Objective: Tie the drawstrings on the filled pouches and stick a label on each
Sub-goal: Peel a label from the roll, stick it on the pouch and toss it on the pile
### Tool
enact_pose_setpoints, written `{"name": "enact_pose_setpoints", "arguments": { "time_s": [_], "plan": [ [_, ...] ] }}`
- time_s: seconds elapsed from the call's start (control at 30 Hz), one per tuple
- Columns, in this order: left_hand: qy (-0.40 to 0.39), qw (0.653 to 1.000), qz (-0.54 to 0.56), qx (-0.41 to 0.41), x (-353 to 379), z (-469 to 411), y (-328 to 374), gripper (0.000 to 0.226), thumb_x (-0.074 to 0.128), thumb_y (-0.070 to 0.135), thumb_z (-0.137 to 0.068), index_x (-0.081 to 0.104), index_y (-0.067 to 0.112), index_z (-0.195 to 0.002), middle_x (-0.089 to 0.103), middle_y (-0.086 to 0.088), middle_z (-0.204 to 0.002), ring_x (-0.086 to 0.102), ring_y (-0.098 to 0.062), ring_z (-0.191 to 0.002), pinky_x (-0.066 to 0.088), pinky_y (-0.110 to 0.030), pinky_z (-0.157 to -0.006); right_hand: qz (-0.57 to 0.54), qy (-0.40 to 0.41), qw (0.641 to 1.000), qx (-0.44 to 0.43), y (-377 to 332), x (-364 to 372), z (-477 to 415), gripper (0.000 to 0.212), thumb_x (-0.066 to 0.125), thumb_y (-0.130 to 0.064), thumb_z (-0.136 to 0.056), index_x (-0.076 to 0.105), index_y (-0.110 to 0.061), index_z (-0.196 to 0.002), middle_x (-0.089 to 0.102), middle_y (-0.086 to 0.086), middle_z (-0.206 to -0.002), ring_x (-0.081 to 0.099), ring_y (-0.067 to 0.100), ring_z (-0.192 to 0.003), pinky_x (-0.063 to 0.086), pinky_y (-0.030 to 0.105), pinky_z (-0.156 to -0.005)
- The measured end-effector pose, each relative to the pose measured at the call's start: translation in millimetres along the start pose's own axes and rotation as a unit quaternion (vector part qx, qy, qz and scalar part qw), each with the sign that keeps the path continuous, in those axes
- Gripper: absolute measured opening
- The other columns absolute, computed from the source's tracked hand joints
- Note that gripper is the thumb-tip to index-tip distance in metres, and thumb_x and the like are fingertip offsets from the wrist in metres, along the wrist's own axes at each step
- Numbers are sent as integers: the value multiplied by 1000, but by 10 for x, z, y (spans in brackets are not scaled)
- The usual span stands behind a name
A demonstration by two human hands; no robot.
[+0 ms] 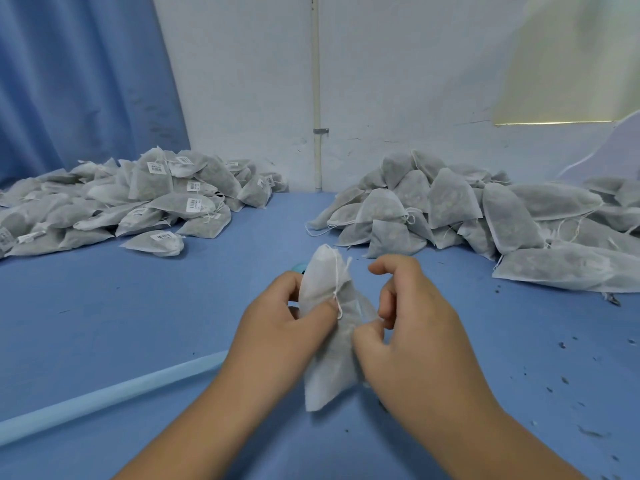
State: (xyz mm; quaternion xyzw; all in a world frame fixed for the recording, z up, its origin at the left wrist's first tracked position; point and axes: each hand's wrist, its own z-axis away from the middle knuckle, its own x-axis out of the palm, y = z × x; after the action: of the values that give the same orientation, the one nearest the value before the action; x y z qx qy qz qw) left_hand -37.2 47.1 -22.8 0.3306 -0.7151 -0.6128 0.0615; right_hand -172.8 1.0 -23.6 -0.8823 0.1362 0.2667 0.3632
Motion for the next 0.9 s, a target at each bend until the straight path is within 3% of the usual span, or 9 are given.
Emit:
{"name": "enact_pose_setpoints", "arguments": {
  "time_s": [0.2, 0.33, 0.43, 0.6, 0.8, 0.9],
  "plan": [
    [0, 1000, 0, 14, 42, 43, 27, 4, 67, 23, -79, 64, 25, -82, 70, 7, -80, 65, -12, -70, 42, -14, -54, -34, -21, 999, -22, -46, 47, 31, 47, 60, -13, -77, 44, -34, -116, 40, -19, -80, 44, -1, -80, 36, 11, -73],
    [-4, 1000, 4, 16, 51, 54, 36, 7, 70, 23, -78, 65, 26, -80, 69, 6, -83, 64, -11, -71, 40, -14, -55, -47, -37, 998, -28, -28, 61, 39, 47, 59, -8, -78, 48, -32, -117, 43, -21, -80, 45, -2, -84, 35, 8, -74],
    [-30, 999, 20, 21, 56, 69, 56, 6, 72, 21, -81, 67, 25, -81, 70, 4, -81, 66, -20, -78, 48, -22, -60, -47, -39, 998, -32, 0, 79, 33, 49, 60, -6, -78, 48, -32, -118, 45, -22, -81, 46, -4, -86, 35, 5, -75],
    [-74, 996, 53, -1, 50, 87, 84, 4, 66, 23, -87, 69, 20, -87, 72, -8, -87, 66, -31, -91, 52, -50, -89, -57, -43, 997, -34, 58, 69, -2, 51, 65, -10, -80, 49, -32, -123, 50, -23, -86, 48, -6, -87, 35, 3, -75],
    [-43, 996, 77, -31, 12, 32, 27, 11, 63, 29, -89, 69, 21, -84, 70, 3, -84, 67, -25, -93, 51, -50, -94, -95, -101, 990, -40, 62, 33, 27, 59, 59, -25, -76, 44, -41, -130, 57, -24, -99, 54, 0, -98, 37, 6, -79],
    [-66, 989, 125, -45, -16, -2, -23, 22, 69, 38, -85, 70, 16, -87, 70, -7, -91, 68, -29, -93, 54, -47, -92, -179, -107, 978, -16, 60, 0, -3, 54, 60, -14, -77, 50, -40, -123, 66, -21, -96, 60, 4, -92, 42, 11, -78]
  ]
}}
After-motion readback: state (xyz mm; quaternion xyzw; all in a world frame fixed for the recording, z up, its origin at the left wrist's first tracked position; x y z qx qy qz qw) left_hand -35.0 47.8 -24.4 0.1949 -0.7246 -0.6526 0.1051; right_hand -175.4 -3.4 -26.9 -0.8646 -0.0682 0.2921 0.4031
